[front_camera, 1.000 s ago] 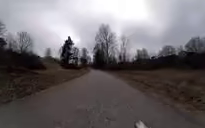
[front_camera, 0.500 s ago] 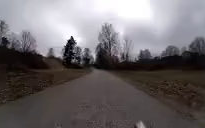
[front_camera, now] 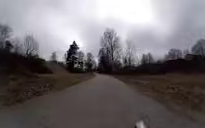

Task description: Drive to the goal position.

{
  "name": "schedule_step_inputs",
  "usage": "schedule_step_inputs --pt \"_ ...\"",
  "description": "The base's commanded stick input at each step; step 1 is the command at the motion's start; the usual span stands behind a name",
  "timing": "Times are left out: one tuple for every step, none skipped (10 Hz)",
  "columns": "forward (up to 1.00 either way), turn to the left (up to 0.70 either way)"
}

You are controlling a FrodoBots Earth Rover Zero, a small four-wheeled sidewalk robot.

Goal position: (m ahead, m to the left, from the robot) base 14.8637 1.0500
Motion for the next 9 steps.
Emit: schedule_step_inputs --pt "0.70 0.00" --pt "0.70 0.00" --pt "0.70 0.00" --pt "0.70 0.00" --pt "0.70 0.00" --pt "0.70 0.00" --pt "0.70 0.00" --pt "0.70 0.00" --pt "0.70 0.00"
